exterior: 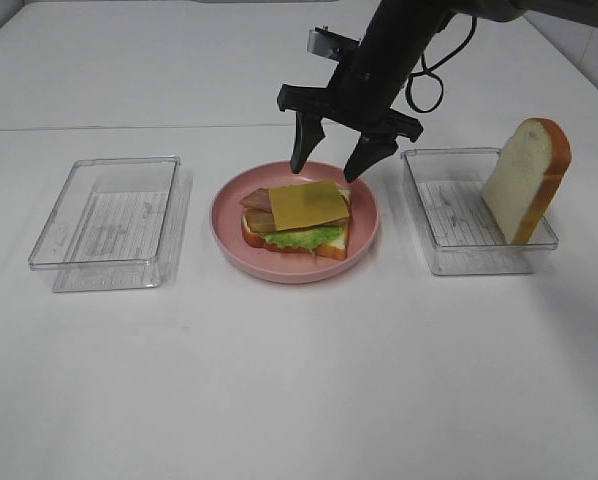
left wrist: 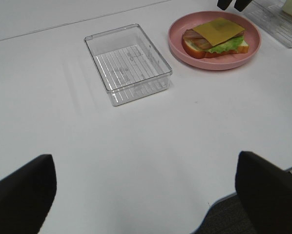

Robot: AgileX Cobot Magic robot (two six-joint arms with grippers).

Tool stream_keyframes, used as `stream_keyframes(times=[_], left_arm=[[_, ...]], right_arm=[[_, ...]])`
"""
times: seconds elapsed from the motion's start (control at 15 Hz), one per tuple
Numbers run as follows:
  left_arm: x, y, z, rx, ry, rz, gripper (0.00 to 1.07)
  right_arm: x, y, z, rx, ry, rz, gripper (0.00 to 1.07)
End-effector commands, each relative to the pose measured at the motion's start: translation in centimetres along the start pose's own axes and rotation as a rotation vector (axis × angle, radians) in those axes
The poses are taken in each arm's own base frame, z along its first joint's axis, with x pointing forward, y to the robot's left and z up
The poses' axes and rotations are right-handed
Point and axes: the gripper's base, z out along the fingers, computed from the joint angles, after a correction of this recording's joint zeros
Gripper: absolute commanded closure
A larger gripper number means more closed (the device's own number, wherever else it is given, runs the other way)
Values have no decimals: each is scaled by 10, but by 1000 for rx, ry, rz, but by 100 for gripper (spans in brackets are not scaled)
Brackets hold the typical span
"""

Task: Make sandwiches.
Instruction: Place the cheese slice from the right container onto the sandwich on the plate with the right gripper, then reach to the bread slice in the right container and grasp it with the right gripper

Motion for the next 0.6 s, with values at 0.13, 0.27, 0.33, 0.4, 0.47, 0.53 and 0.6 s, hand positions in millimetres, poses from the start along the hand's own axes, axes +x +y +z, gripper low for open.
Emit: stream_keyframes(times=[0.13, 0.27, 0.33, 0.4, 0.47, 0.53, 0.6], left_arm=[[1, -1, -2, 4, -30, -6, 13], [1, -1, -2, 4, -30, -6, 13], [1, -1, -2, 4, -30, -6, 13], [1, -1, -2, 4, -30, -6, 13], [1, -1, -2, 4, -30, -6, 13], [1, -1, -2, 4, -30, -6, 13], [1, -1, -2, 4, -30, -6, 13]], right_arm=[[3, 4, -32, 68, -54, -48, 24], [3, -5, -62, 118, -109, -51, 24], [5, -13, -80, 139, -134, -39, 25], [7, -20, -94, 161, -148, -29, 25], [10, -32, -115, 196, -171, -9, 25], [11, -39, -124, 216, -179, 2, 25], [14, -52, -139, 250, -196, 26, 25]])
